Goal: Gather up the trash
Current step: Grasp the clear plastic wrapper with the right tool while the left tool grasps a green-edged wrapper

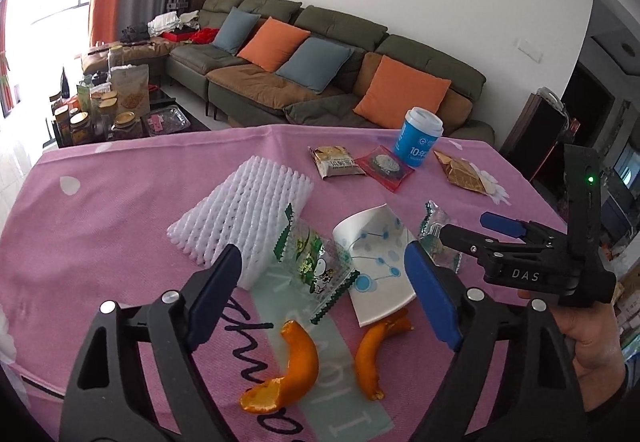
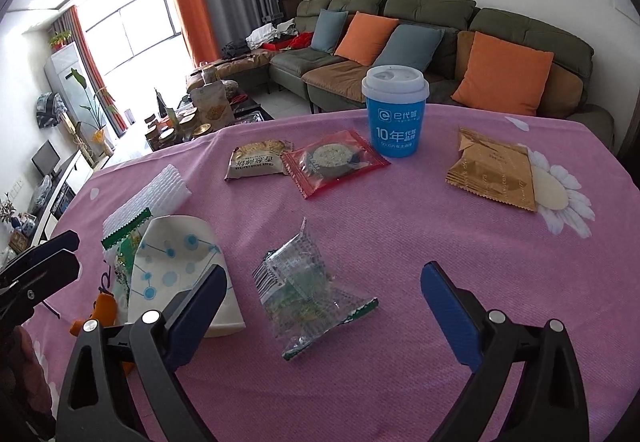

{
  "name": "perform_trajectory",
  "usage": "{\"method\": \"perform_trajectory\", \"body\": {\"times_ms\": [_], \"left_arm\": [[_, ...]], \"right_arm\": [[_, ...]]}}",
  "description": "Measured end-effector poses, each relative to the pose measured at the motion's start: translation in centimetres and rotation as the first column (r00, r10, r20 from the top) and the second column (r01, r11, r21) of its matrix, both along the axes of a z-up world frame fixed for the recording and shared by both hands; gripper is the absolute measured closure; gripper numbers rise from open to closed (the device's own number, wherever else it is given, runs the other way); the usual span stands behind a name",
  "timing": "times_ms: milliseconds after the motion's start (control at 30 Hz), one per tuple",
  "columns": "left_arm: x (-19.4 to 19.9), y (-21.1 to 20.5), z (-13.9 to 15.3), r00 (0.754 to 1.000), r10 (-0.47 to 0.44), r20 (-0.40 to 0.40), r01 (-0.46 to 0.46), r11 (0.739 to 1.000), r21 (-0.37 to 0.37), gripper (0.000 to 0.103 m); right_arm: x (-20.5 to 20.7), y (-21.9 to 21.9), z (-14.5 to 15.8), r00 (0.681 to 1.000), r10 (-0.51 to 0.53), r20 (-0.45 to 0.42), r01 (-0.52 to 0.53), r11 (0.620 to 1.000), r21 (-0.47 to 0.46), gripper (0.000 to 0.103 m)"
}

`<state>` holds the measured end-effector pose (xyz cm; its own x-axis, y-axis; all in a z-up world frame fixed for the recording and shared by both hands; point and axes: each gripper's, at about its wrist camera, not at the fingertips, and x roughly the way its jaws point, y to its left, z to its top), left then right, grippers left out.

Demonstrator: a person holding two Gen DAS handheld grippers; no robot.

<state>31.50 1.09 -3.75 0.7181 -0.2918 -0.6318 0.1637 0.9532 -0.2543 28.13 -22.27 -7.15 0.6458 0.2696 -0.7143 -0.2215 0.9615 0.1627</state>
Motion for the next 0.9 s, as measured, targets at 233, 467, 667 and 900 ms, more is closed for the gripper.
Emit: {"method": "perform_trajectory", "body": {"times_ms": [233,467,667,900], "left_arm": [[2.4,-0.2,-1.9,0.998,-0.014,-0.062,0.013,1.000,-0.007,0.045],[2.9,-0.6,-2.8,0.996,-0.040,-0.075,0.040,0.999,-0.004,0.064],[3.1,-0.5,-3.7,0.994,-0.040,-0.100,0.040,0.999,-0.005,0.073],[3.3,-0.6,-4.4,0.993,-0.051,-0.103,0.050,0.999,-0.005,0.086]], "right_arm": [[0.9,-0.1,-0.8,1.000,0.011,-0.023,-0.011,1.000,0.013,0.008],[1.4,0.0,-1.5,0.997,0.041,-0.058,-0.038,0.998,0.045,0.017],[1.4,0.0,-2.0,0.994,0.066,-0.084,-0.060,0.996,0.070,0.029],[1.1,0.2,-2.0,0.992,0.093,-0.086,-0.088,0.994,0.063,0.052]]}}
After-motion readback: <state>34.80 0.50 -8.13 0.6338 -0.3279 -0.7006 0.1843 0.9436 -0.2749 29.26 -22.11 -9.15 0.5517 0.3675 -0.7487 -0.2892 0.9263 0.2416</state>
